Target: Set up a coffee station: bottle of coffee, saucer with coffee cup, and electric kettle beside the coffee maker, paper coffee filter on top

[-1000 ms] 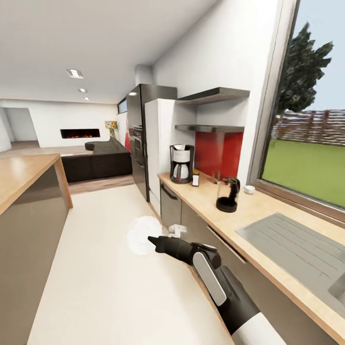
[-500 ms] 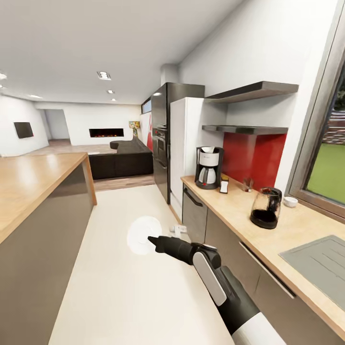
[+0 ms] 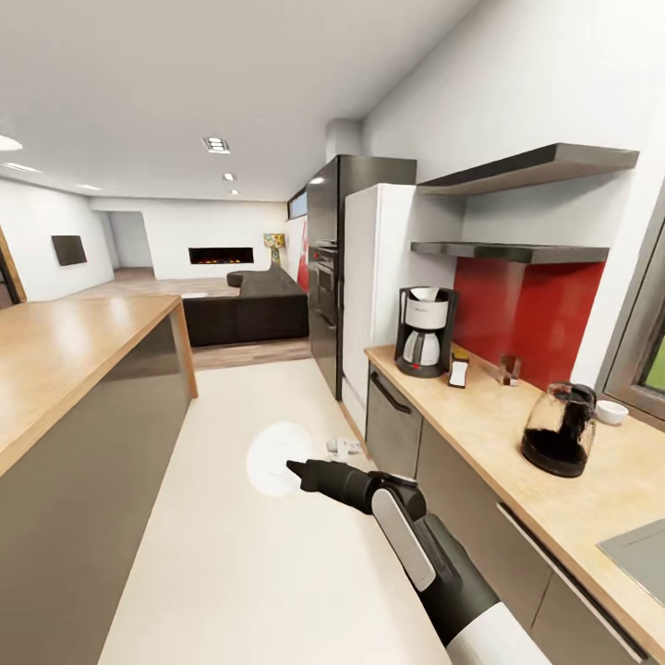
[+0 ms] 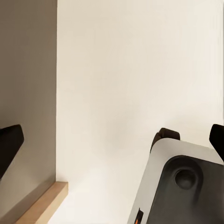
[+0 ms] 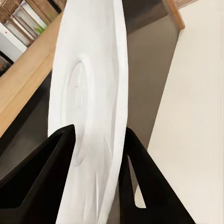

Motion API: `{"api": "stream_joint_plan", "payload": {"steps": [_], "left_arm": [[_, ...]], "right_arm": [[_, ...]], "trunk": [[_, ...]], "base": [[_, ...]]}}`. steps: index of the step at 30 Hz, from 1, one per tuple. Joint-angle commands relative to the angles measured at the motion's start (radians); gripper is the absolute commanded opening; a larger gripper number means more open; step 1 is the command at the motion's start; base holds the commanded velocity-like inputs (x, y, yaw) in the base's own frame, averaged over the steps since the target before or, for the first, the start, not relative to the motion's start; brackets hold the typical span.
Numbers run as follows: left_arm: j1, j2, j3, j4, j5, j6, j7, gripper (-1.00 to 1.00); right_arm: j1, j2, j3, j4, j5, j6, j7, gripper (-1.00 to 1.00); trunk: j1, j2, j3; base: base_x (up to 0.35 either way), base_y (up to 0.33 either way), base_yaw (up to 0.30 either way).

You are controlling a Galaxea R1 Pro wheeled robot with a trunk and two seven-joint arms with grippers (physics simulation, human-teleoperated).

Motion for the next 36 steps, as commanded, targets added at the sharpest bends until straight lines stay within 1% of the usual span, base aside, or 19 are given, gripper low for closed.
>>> {"api": "stream_joint_plan", "payload": {"steps": [1, 8, 36], "left_arm": [[0.0, 0.0, 0.005, 0.001, 0.005, -0.003, -0.003, 1.0], [0.0, 0.0, 0.006, 0.001, 0.005, -0.003, -0.003, 1.0], [0.0, 0.0, 0.007, 0.003, 0.005, -0.004, -0.003, 1.0]], "right_arm": [[-0.001, 0.0, 0.0, 0.001, -0.001, 0.004, 0.002, -1.0], [-0.001, 0.001, 0.0, 0.002, -0.001, 0.006, 0.002, -1.0], [0.0, 0.0, -0.001, 0.002, -0.002, 0.004, 0.002, -1.0]], "trunk": [[0.001, 0.0, 0.0], [0.001, 0.0, 0.0], [0.001, 0.0, 0.0]], "base": [[0.333, 0.0, 0.0], [0.333, 0.031, 0.0], [0.333, 0.088, 0.0]]}}
